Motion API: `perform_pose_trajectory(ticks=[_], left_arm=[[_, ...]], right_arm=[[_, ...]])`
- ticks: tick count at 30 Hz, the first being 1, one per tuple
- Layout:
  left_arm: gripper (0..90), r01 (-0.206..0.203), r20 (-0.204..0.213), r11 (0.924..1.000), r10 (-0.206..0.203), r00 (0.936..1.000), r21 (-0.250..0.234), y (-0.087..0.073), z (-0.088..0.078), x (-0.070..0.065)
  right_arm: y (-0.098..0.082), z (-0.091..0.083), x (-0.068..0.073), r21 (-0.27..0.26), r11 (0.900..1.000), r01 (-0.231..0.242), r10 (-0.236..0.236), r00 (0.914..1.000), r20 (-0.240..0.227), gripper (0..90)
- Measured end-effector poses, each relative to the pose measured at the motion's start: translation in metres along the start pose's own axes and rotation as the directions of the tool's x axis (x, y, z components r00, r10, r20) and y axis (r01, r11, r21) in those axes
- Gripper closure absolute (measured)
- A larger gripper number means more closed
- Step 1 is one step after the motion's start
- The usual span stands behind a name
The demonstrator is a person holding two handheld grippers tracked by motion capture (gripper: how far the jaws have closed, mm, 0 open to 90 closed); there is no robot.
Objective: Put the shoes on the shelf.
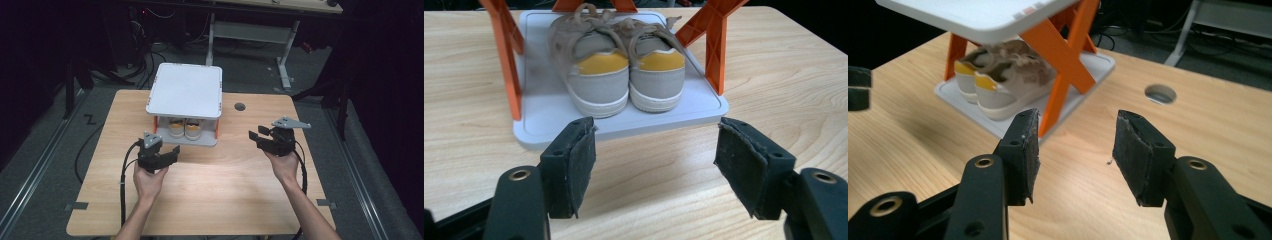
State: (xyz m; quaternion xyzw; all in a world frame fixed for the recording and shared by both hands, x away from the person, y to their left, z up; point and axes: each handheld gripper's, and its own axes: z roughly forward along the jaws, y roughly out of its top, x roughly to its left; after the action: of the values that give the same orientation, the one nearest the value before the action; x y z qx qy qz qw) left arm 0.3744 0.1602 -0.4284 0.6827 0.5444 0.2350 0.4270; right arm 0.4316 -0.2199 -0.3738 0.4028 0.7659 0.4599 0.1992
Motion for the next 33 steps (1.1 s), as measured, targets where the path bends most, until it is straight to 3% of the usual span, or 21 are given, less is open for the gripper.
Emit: perform_pose_trajectory(ticks=[7,20,33], left_arm=[[32.4,0.008,-0.005,0.9999,-0.008,1.0000,0.007,-0.012,-0.006,0.006],[32.2,0.013,-0.013,0.9992,-0.012,0.9998,0.038,-0.032,-0.005,0.012],[33.2,0.046,-0.030,0.9947,-0.044,0.9986,0.092,-0.050,0.008,0.021]], right_arm=[[-0.028,-0.011,-0.011,0.004,0.999,-0.042,0.042,0.9990,0.014,52.3],[-0.069,-0.012,-0.021,0.055,0.996,-0.072,0.069,0.9960,0.057,51.1],[-0.104,-0.010,-0.036,0.100,0.989,-0.110,0.098,0.9882,0.118,48.7]])
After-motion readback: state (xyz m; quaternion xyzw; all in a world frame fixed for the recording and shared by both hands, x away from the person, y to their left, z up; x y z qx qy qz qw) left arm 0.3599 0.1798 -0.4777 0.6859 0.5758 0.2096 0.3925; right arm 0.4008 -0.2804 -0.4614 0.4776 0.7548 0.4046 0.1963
